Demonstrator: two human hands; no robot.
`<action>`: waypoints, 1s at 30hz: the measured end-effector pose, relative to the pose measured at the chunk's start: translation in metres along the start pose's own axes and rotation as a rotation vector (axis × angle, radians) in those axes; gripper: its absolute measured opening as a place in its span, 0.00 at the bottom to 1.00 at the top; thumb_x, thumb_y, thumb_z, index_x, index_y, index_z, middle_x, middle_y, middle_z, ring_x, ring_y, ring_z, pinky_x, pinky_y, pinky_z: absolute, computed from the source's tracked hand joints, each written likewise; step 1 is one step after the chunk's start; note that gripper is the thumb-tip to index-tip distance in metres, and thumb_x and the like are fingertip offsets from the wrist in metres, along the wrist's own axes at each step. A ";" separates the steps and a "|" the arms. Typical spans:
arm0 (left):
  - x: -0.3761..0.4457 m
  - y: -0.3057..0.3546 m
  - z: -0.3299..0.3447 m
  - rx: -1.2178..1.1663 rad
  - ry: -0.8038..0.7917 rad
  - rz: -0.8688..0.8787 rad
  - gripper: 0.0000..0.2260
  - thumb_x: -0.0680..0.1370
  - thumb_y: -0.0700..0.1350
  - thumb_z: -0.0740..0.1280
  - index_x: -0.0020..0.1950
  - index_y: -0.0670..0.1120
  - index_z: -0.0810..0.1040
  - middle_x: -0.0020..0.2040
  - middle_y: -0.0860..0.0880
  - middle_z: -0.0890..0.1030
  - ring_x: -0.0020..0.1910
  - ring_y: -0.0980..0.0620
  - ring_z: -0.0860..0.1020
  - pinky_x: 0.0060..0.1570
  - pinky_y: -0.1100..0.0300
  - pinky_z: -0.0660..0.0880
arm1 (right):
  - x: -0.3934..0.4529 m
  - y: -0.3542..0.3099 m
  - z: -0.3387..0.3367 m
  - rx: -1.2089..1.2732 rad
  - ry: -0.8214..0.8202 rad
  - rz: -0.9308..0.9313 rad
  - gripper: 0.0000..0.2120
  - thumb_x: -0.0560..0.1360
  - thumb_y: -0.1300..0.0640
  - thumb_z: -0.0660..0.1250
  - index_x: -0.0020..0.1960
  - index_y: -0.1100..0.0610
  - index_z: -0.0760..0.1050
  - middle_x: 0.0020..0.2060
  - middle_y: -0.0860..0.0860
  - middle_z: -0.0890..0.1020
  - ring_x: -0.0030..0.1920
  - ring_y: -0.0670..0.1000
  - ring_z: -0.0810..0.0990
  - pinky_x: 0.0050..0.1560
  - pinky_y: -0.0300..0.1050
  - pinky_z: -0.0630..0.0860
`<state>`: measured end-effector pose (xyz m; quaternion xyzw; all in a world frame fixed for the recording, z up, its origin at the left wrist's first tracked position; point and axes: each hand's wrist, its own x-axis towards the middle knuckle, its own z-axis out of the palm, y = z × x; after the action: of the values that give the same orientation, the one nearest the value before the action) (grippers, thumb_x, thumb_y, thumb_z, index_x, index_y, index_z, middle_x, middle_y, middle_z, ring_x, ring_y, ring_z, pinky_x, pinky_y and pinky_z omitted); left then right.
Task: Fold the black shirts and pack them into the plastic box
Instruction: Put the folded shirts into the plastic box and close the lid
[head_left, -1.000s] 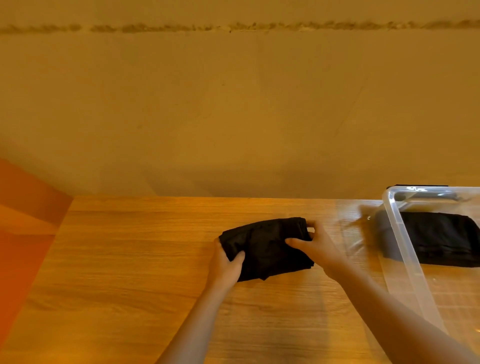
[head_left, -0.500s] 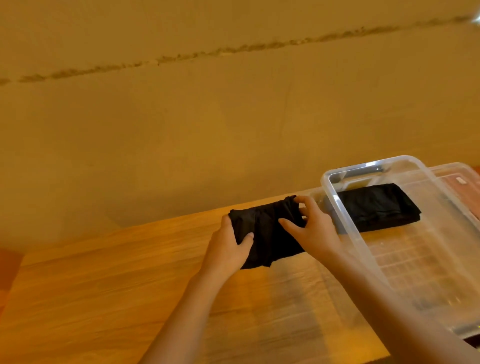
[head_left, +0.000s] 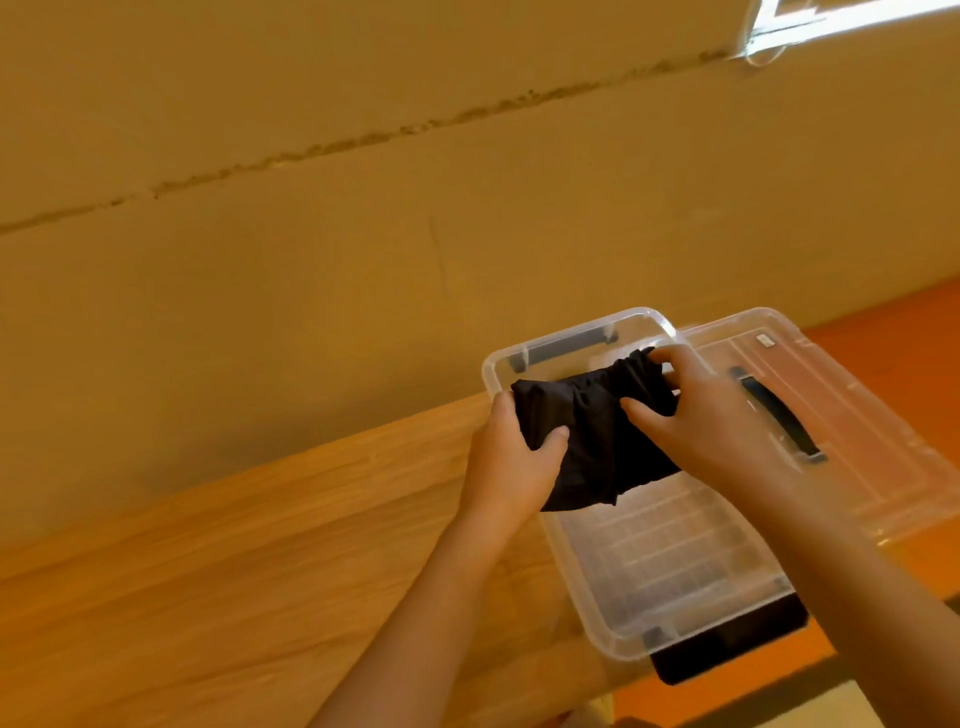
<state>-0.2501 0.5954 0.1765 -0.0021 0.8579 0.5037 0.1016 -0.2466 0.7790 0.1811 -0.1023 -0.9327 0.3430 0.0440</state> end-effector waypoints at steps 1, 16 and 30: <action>0.004 0.001 0.015 0.021 -0.008 -0.020 0.16 0.78 0.48 0.67 0.63 0.50 0.68 0.52 0.57 0.75 0.46 0.60 0.74 0.37 0.72 0.68 | 0.002 0.012 -0.003 -0.023 0.005 0.005 0.24 0.73 0.51 0.71 0.65 0.53 0.68 0.48 0.46 0.74 0.51 0.51 0.77 0.49 0.51 0.78; 0.047 -0.038 0.126 -0.028 -0.082 -0.688 0.23 0.78 0.38 0.64 0.71 0.41 0.61 0.58 0.45 0.70 0.54 0.47 0.72 0.48 0.57 0.71 | 0.028 0.120 0.034 -0.269 -0.339 0.229 0.14 0.77 0.54 0.66 0.55 0.59 0.64 0.35 0.51 0.71 0.31 0.47 0.70 0.29 0.39 0.65; 0.044 -0.045 0.145 0.214 0.334 -0.251 0.29 0.74 0.37 0.69 0.72 0.43 0.61 0.69 0.46 0.63 0.64 0.50 0.68 0.61 0.61 0.70 | 0.033 0.123 0.059 -0.414 0.067 -0.107 0.18 0.70 0.65 0.71 0.58 0.60 0.71 0.49 0.54 0.76 0.40 0.48 0.71 0.35 0.34 0.64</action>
<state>-0.2634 0.7028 0.0615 -0.1814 0.9043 0.3861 0.0195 -0.2679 0.8399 0.0567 -0.0707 -0.9854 0.1377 0.0713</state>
